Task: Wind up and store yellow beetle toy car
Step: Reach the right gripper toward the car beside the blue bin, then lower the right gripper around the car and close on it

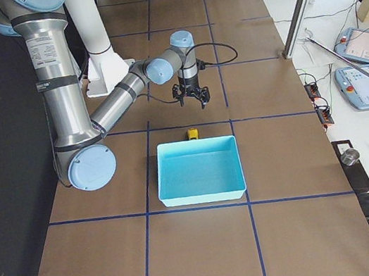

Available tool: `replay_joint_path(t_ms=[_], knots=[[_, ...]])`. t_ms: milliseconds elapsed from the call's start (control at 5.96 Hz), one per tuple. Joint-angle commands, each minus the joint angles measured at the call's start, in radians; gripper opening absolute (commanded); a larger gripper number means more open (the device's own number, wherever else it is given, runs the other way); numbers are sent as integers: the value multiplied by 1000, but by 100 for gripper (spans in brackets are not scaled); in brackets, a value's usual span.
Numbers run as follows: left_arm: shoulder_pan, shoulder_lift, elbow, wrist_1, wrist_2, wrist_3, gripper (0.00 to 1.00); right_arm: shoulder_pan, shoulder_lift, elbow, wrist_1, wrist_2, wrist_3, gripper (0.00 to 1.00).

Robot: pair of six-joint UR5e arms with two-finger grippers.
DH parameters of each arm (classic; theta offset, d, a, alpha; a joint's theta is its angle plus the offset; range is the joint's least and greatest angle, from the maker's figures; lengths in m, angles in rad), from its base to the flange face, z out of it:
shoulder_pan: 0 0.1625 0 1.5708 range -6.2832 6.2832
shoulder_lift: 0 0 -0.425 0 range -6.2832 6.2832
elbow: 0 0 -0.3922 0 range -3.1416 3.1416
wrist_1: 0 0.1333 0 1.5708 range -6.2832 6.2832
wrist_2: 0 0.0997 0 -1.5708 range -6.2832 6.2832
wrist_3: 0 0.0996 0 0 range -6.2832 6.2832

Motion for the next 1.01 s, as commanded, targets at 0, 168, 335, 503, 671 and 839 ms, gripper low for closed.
replay_joint_path(t_ms=[0, 168, 335, 503, 671, 839], knots=[[-131, 43, -1, 10, -80, -8, 100, -51, -50, -35, 36, -31, -149, 100], [-134, 42, -3, 16, -81, -17, 100, -52, -64, -119, 149, -31, -164, 100], [-136, 42, -13, 16, -84, -144, 100, -69, -107, -146, 267, -36, -158, 100], [-136, 51, -16, 15, -81, -174, 100, -69, -109, -167, 275, -39, -164, 100], [-136, 69, -13, 1, -76, -172, 100, -75, -104, -186, 285, -42, -161, 100], [-136, 89, -12, 1, -76, -169, 100, -92, -104, -195, 285, -45, -159, 100]])
